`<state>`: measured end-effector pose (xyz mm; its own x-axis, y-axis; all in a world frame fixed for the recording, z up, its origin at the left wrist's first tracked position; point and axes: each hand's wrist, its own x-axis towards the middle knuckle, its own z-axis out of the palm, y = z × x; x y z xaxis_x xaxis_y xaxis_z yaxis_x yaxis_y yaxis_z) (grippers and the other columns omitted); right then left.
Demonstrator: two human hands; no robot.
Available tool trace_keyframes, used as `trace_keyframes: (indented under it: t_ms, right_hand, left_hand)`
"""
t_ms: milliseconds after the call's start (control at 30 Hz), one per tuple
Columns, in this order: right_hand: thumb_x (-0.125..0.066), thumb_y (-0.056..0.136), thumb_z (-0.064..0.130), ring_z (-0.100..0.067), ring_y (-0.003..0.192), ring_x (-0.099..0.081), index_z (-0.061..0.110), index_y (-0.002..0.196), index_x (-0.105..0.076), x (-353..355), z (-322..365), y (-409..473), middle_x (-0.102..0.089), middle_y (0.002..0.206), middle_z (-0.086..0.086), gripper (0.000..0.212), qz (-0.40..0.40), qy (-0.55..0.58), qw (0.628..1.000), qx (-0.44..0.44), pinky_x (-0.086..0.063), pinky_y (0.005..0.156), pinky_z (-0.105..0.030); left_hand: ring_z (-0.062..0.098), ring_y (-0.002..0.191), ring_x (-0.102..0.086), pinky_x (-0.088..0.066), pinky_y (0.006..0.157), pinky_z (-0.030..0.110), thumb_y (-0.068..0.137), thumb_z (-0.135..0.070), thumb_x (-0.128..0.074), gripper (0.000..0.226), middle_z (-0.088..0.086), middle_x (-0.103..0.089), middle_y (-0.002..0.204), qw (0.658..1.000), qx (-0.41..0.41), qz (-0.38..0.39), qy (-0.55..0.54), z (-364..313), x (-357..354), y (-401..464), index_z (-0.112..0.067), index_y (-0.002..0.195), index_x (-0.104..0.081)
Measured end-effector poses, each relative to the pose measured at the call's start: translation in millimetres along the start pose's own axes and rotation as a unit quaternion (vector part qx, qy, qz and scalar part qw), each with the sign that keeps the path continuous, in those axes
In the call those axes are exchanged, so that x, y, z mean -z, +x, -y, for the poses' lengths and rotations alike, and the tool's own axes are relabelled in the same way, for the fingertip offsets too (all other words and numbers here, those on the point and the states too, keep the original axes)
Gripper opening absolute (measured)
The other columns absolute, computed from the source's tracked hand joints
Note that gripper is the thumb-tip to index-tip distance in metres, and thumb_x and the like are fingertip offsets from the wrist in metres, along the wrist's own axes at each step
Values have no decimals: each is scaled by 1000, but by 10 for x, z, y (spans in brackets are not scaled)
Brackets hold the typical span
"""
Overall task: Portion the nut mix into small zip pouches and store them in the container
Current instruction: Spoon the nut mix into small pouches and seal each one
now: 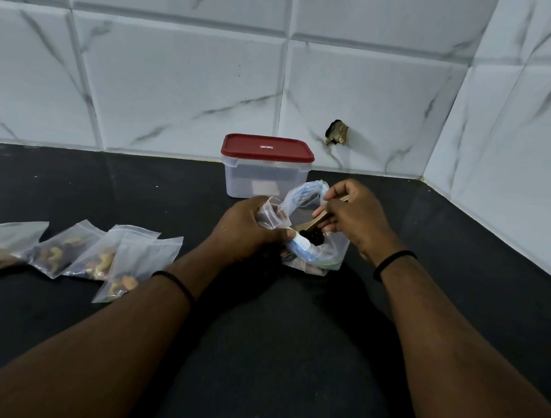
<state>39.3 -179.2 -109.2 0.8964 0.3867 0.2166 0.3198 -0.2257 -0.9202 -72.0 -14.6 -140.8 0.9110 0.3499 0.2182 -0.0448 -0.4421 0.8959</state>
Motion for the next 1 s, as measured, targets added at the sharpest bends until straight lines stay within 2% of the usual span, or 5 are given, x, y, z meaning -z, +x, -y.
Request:
trace_keyframes:
  t_ms: [167, 367, 533, 833, 1000]
  right_hand:
    - [-47, 93, -4, -23, 57, -66, 8, 96, -53, -41, 3, -20, -74, 82, -15, 14, 7, 50, 997, -61, -54, 50, -25]
    - [-45, 97, 0, -24, 52, -64, 9, 91, -51, 22, 28, -18, -73, 79, -15, 13, -34, 105, 988, -112, -53, 58, -29]
    - [-45, 96, 0, -26, 52, -66, 5, 95, -53, 36, 12, 7, -73, 80, -19, 9, -66, 123, 983, -123, -58, 55, -31]
    - [-44, 97, -1, -20, 49, -65, 4, 97, -52, 103, 108, -46, -71, 78, -18, 10, -122, 176, 974, -74, -58, 53, -28]
    - [-46, 97, -2, -25, 56, -68, 6, 98, -52, 47, 288, -166, -73, 81, -19, 10, -112, 218, 970, -9, -59, 53, -29]
  left_hand:
    - [1, 85, -67, -54, 73, 19, 77, -24, -84, 36, -15, -68, 93, 1000, -6, -13, -1, -26, 15, -14, -33, 104, -61]
    - [10, 92, -70, -59, 82, 31, 77, -24, -84, 42, -6, -73, 101, 1000, -6, -11, -12, 2, 30, 3, -22, 114, -65]
    - [10, 87, -72, -60, 73, 26, 78, -18, -83, 42, -3, -72, 99, 999, -11, -8, -43, -12, 31, -20, -18, 116, -64]
    - [16, 93, -72, -61, 81, 34, 78, -11, -81, 39, 1, -73, 101, 996, -6, -17, -91, -4, 37, -11, -15, 114, -64]
    - [14, 94, -71, -60, 82, 33, 78, -14, -82, 40, -1, -73, 102, 996, -2, -17, -85, -4, 30, 2, -16, 114, -64]
